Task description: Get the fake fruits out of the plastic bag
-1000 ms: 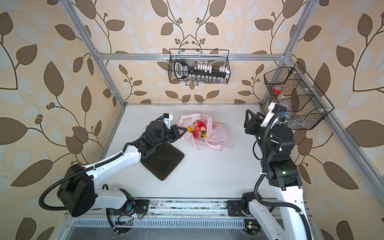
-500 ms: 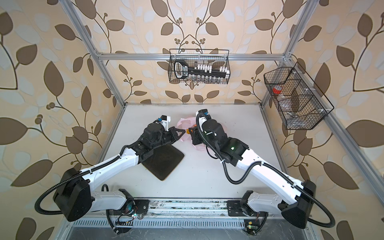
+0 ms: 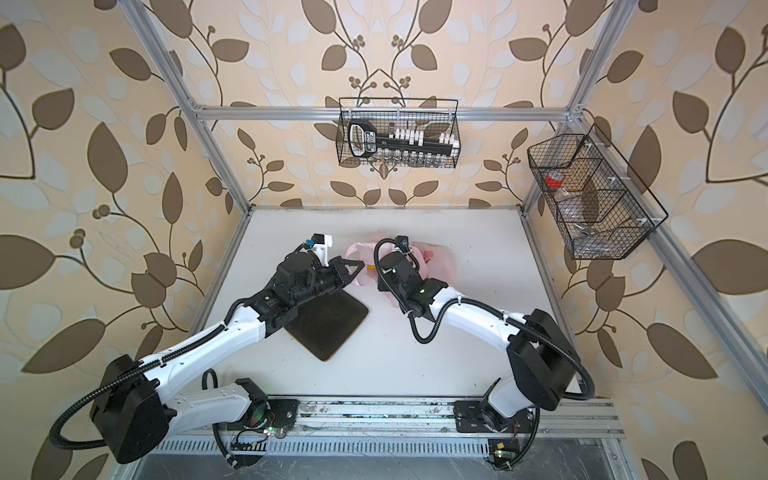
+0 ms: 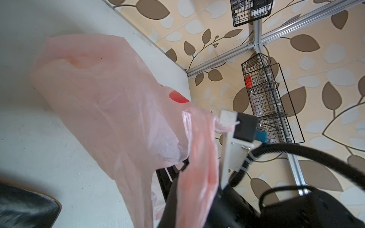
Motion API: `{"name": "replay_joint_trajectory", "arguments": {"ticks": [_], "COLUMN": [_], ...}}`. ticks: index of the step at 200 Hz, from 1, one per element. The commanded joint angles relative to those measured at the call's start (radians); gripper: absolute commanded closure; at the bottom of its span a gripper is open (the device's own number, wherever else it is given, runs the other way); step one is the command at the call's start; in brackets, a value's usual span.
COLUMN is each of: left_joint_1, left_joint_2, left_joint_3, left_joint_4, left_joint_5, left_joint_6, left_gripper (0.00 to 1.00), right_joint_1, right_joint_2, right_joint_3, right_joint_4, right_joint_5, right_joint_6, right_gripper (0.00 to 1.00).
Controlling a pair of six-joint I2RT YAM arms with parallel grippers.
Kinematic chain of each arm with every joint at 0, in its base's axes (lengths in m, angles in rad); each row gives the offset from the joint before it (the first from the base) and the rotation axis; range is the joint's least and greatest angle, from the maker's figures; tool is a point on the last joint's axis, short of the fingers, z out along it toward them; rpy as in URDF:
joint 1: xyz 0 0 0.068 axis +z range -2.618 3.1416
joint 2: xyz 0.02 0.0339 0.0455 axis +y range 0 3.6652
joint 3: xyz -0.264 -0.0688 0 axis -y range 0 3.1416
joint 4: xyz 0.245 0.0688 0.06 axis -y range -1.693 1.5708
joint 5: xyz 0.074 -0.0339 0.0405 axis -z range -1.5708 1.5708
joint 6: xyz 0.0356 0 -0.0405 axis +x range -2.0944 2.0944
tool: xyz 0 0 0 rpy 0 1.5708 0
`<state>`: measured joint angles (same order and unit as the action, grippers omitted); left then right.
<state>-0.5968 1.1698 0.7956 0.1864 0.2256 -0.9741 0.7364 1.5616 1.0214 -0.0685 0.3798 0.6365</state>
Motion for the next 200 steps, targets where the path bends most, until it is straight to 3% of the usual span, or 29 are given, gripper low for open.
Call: {"name": "replay_joint_trajectory", "arguments": {"ticks": [1, 42, 103, 166, 200], "left_joint_1": [-0.011, -0.061, -0.225, -0.238, -0.241], "left_joint_2": [-0.04, -0.064, -0.154, -0.173, -0.145], "left_joint_3": [-0.015, -0.068, -0.154, -0.106, -0.096], "left_joint_4": [-0.019, -0.082, -0.219, -0.265, -0.228], "left_joint_5": [-0.026, -0.055, -0.188, -0.227, -0.203], "left_joint_6": [0.0, 0.003, -0.019, -0.003, 0.0], "left_gripper": [1.0, 1.0, 1.0, 1.0, 1.0], "right_joint_1": [-0.04, -0.109, -0.13, -0.204, -0.228], "right_joint_2": [0.044, 0.076, 0.013, 0.056, 0.09], "right_joint_3": [-0.024, -0.092, -0.3, -0.193, -0.152], "right_joint_4": [0.079, 0.102, 0.142, 0.178, 0.24], "right_joint_5": [-0.037, -0.083, -0.126, -0.159, -0.257], "right_joint_6": [0.005, 0.003, 0.059, 0.115, 0.196], "right_gripper": [0.65, 0.5, 0.38, 0.27, 0.24]}}
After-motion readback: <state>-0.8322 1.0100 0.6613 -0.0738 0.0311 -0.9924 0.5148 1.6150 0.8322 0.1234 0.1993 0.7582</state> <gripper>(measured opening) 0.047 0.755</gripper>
